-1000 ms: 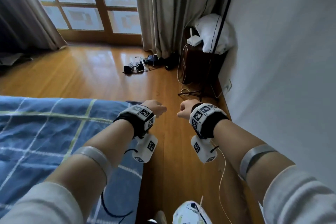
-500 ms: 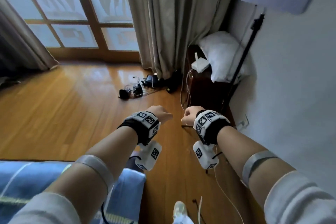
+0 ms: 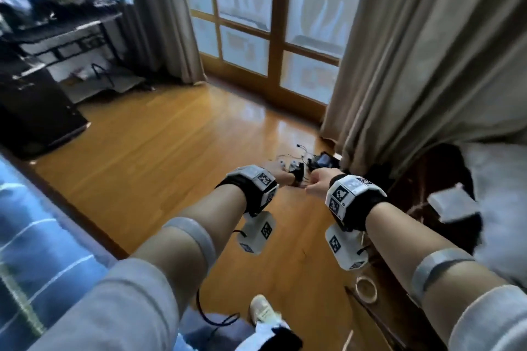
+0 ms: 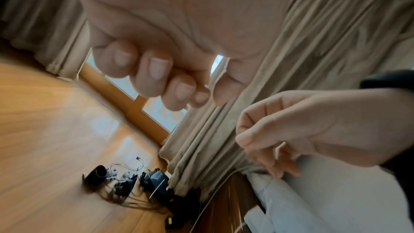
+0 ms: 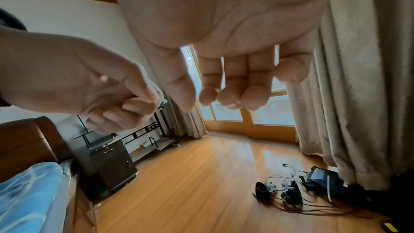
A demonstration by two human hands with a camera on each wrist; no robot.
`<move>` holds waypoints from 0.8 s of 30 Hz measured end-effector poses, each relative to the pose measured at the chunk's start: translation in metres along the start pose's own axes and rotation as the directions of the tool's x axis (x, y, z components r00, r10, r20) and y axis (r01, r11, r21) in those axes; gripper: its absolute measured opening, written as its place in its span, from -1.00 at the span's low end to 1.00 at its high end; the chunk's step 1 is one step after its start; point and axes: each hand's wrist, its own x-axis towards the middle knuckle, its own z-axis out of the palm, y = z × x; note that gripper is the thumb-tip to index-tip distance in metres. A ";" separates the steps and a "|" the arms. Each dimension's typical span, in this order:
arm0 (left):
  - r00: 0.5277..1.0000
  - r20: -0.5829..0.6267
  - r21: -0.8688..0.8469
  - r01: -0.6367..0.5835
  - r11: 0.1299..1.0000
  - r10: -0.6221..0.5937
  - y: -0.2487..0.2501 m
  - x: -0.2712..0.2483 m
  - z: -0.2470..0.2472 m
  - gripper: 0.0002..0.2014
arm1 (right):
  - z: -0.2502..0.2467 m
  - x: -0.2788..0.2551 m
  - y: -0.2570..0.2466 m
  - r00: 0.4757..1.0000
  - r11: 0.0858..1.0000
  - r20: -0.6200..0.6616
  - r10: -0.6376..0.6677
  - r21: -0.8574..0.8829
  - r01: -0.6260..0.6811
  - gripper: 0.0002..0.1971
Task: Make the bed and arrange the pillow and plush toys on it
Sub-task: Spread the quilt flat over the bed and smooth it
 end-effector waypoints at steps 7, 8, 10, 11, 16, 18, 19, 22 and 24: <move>0.999 0.003 0.143 0.046 0.989 -0.047 -0.032 0.090 -0.099 -0.54 | -0.073 0.146 -0.058 0.999 0.999 0.021 -0.049 0.020 0.048 -0.82; 0.996 0.002 0.151 0.089 0.985 -0.091 -0.044 0.101 -0.111 -0.56 | -0.073 0.172 -0.071 0.997 0.996 0.026 -0.071 0.051 0.070 -0.80; 0.986 0.008 0.129 0.165 0.978 -0.167 -0.075 0.126 -0.137 -0.60 | -0.076 0.227 -0.101 0.990 0.990 0.057 -0.131 0.064 0.127 -0.76; 0.980 0.013 0.110 0.194 0.975 -0.197 -0.092 0.138 -0.150 -0.61 | -0.080 0.249 -0.120 0.981 0.985 0.092 -0.172 0.039 0.169 -0.71; 0.928 -0.068 0.041 0.369 0.928 -0.366 -0.170 0.193 -0.228 -0.55 | -0.112 0.344 -0.220 0.925 0.943 0.220 -0.308 -0.060 0.328 -0.65; 0.903 -0.078 -0.028 0.421 0.907 -0.422 -0.194 0.202 -0.263 -0.54 | -0.126 0.377 -0.264 0.908 0.922 0.264 -0.325 -0.125 0.366 -0.68; 0.889 -0.094 -0.081 0.442 0.893 -0.448 -0.209 0.204 -0.281 -0.55 | -0.132 0.391 -0.289 0.900 0.906 0.278 -0.337 -0.164 0.390 -0.70; 0.820 -0.164 -0.253 0.502 0.827 -0.548 -0.264 0.196 -0.323 -0.61 | -0.146 0.421 -0.380 0.853 0.818 0.296 -0.429 -0.274 0.506 -0.75; 0.751 -0.142 -0.387 0.558 0.734 -0.645 -0.306 0.182 -0.337 -0.59 | -0.142 0.425 -0.441 0.788 0.727 0.341 -0.512 -0.317 0.610 -0.71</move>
